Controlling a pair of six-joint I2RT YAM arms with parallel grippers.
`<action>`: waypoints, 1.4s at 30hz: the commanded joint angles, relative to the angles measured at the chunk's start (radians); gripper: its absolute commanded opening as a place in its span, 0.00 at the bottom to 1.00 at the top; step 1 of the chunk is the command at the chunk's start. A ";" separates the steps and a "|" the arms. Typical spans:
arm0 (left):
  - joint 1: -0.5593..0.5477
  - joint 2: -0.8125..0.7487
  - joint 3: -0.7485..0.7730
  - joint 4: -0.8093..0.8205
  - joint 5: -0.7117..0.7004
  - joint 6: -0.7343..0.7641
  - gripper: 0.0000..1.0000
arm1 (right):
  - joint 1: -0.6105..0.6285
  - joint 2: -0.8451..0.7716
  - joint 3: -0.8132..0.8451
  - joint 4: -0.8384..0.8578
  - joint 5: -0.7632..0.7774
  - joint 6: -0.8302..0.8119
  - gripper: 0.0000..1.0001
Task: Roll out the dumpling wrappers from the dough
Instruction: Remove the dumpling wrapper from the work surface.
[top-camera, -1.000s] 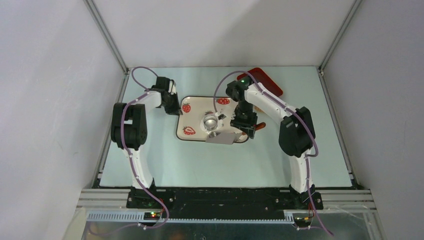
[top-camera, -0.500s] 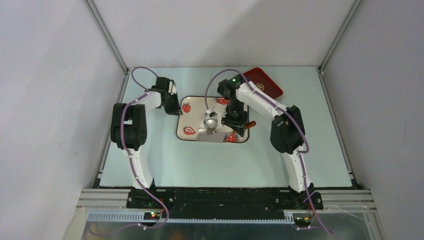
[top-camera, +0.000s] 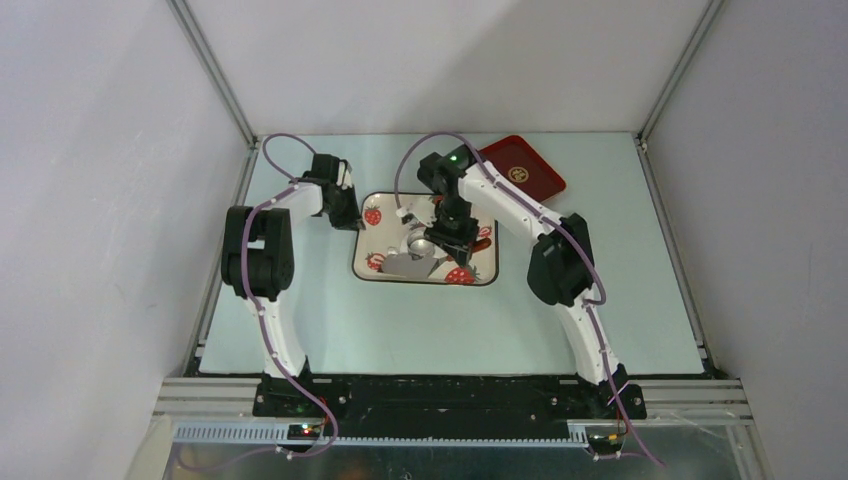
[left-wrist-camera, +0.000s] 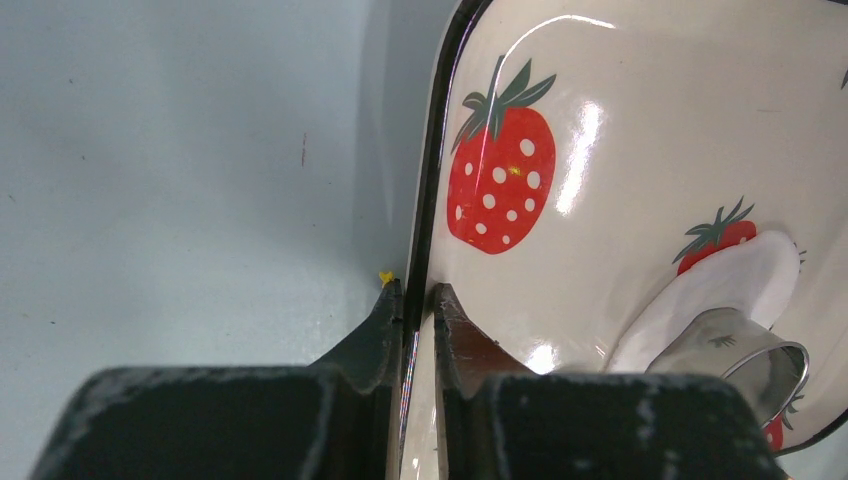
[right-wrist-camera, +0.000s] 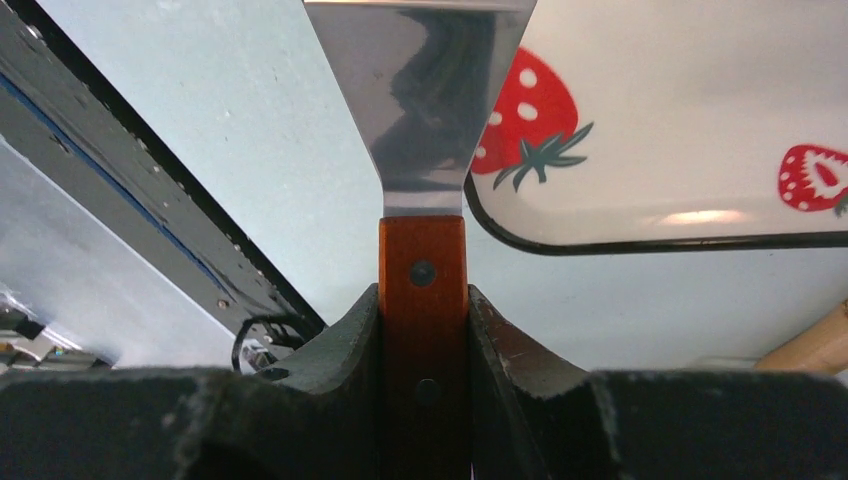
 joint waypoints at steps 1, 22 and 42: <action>-0.020 -0.004 -0.025 -0.015 -0.008 -0.015 0.00 | 0.012 0.017 0.120 0.092 -0.042 0.078 0.00; -0.020 -0.007 -0.028 -0.012 -0.012 -0.017 0.00 | -0.031 -0.146 0.085 0.025 -0.231 0.036 0.00; -0.029 -0.010 -0.029 -0.011 -0.033 -0.017 0.00 | -0.063 -0.300 -0.356 0.308 -0.273 0.504 0.00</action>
